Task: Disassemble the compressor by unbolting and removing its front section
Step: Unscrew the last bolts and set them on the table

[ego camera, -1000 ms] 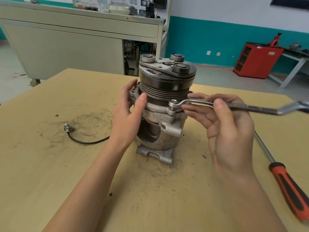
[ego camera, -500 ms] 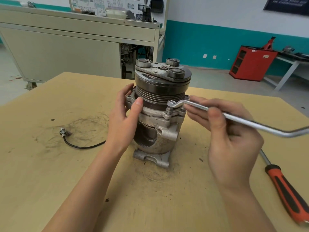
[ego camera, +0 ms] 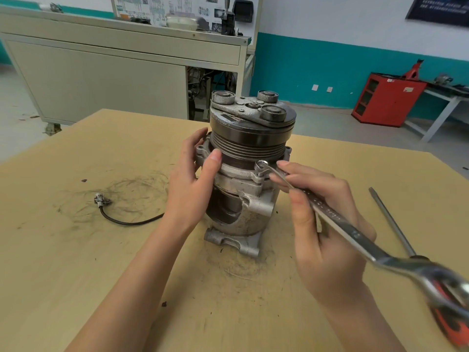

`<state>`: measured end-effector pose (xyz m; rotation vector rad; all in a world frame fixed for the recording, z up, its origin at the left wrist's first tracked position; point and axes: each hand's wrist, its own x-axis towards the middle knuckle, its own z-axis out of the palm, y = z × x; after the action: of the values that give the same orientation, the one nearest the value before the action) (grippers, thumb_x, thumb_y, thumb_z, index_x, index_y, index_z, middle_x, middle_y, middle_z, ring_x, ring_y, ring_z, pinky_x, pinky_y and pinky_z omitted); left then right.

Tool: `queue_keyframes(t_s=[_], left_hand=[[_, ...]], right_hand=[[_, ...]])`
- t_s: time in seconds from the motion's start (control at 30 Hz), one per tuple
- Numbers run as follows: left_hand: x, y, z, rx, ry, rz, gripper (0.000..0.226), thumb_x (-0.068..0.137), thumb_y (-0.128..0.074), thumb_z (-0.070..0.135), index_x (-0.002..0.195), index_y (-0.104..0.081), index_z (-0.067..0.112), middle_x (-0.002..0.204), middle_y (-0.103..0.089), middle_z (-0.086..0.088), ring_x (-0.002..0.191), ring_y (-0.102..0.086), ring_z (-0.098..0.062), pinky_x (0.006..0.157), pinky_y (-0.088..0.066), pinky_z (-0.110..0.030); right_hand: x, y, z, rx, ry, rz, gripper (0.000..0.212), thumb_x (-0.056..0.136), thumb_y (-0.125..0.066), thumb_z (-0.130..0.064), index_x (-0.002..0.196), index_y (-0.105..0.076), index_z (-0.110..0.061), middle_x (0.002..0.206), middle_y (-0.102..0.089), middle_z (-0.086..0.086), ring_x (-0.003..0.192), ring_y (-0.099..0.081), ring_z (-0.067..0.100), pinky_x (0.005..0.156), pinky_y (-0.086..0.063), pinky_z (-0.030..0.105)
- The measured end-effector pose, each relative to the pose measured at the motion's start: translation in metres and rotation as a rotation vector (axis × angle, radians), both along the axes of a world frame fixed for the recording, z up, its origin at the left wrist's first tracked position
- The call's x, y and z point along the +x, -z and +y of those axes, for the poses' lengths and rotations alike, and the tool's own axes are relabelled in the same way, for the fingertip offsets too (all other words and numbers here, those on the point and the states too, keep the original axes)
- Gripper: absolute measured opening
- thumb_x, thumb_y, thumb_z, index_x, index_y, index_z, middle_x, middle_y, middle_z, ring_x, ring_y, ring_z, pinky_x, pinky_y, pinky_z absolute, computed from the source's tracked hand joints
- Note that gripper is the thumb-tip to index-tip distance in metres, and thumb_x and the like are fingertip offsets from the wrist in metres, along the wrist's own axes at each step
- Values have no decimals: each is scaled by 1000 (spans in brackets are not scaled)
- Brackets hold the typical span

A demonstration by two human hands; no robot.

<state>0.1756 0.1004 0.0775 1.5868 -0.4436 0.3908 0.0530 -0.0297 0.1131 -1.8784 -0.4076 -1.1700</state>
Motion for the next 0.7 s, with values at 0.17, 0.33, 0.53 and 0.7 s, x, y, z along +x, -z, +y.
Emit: queue_keyframes(t_s=[0.17, 0.33, 0.53, 0.7], left_hand=[[-1, -1, 0, 10, -3, 19, 61, 79, -41, 63, 134, -41, 38, 129, -55, 18, 117, -49, 10, 95, -40, -14], [-2, -2, 0, 3, 1, 19, 55, 78, -42, 63, 129, -41, 42, 121, -52, 30, 112, -48, 17, 89, -39, -5], [-3, -3, 0, 15, 2, 30, 65, 79, -42, 63, 137, -42, 35, 133, -55, 12, 120, -50, 3, 100, -41, -24], [-3, -2, 0, 19, -8, 25, 67, 80, -42, 62, 139, -42, 31, 129, -57, 12, 116, -53, 4, 101, -44, -30]], right_hand=[[21, -7, -22, 574, -413, 178, 9, 95, -40, -12, 95, -49, -10, 95, -69, 18, 85, -70, 31, 75, -56, 34], [31, -15, -44, 845, -593, 393, 14, 92, -42, -16, 93, -52, -6, 89, -72, 18, 83, -71, 30, 69, -56, 28], [14, -11, -37, 490, -243, 22, 16, 98, -45, -14, 98, -58, -5, 98, -71, 11, 87, -71, 28, 74, -57, 31], [8, -7, -19, 319, -218, -51, 15, 95, -47, -8, 102, -59, -11, 101, -68, 12, 90, -70, 23, 77, -57, 33]])
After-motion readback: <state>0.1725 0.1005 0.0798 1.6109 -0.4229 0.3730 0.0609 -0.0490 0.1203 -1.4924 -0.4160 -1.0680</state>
